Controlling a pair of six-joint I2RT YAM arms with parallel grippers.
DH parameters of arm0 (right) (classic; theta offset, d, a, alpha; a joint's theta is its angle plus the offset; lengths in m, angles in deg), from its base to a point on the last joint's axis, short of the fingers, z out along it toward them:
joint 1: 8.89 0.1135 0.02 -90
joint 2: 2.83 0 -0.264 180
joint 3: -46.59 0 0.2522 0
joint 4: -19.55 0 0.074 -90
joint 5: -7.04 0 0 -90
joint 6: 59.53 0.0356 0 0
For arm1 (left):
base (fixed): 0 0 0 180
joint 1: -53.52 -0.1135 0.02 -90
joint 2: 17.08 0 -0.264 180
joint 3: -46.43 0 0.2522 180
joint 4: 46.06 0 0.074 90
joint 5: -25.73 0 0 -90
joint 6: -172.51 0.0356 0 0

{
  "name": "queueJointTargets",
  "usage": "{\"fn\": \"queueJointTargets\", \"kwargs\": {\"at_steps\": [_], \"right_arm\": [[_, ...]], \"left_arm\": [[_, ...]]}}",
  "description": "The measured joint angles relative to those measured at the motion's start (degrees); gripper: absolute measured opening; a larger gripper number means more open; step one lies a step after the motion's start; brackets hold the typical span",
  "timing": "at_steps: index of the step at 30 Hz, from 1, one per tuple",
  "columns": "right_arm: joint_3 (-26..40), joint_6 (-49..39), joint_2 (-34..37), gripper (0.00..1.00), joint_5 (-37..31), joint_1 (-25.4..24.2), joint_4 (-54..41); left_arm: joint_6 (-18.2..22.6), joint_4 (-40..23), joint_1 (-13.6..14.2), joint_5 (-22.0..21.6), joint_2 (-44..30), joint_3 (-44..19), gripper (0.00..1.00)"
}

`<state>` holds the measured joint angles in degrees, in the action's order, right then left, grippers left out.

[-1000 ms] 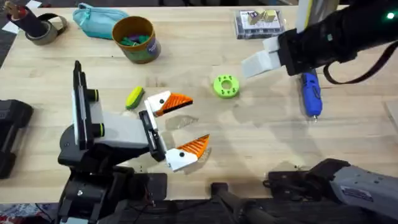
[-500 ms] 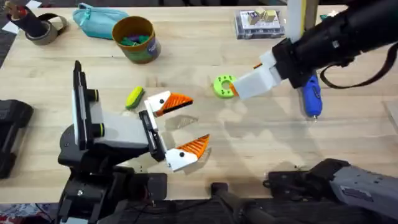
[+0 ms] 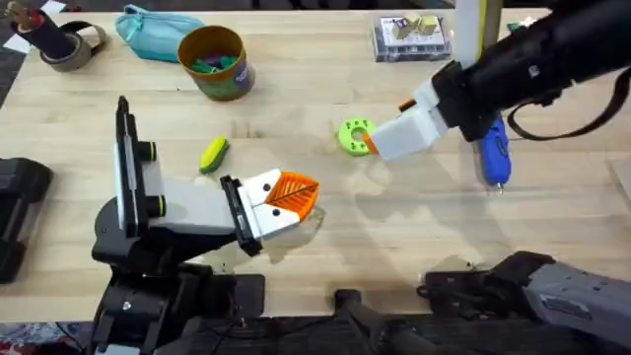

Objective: Pick up the gripper from the table and insert it into the empty holder that is missing its gripper. Then pick up a screw, insert it into the mounting hole, and use the screwdriver to tighten it. Finally, clean up the table by picking up the vegetable and placing it into the bucket.

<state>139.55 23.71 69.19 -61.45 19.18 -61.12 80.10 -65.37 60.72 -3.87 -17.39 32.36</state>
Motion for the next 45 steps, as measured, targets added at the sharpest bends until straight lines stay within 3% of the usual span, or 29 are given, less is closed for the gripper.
{"fn": "queueJointTargets", "kwargs": {"at_steps": [7,14,23,24,28,34,45], "right_arm": [[0.0,-0.22,-0.01,0.987,-2.72,-0.01,-0.01],[-0.03,5.77,-1.05,0.987,-16.12,-3.12,-1.45],[-0.13,7.78,-5.18,0.987,-27.24,-19.58,-5.42],[-0.89,6.51,-5.14,0.987,-28.21,-25.38,-4.58],[-2.67,5.74,-4.46,0.987,-28.8,-33.1,-1.5],[-3.9,5.22,1.22,0.987,-28.82,-39.34,3.36],[-4.2,5.0,21.31,0.987,-27.45,-39.91,9.15]], "left_arm": [[-0.03,-0.01,0.0,0.01,0.02,0.0,0.009],[-0.03,-0.04,0.0,0.02,0.02,0.0,0.009],[-0.03,-0.04,0.0,0.03,0.02,0.0,0.009],[-0.01,-0.04,0.0,0.02,0.0,0.0,0.009],[-0.02,-0.04,0.0,0.04,0.01,0.0,0.009],[-0.01,-0.04,0.0,0.02,0.02,0.0,0.009],[-0.04,-0.04,0.0,0.02,0.02,0.0,0.009]]}}
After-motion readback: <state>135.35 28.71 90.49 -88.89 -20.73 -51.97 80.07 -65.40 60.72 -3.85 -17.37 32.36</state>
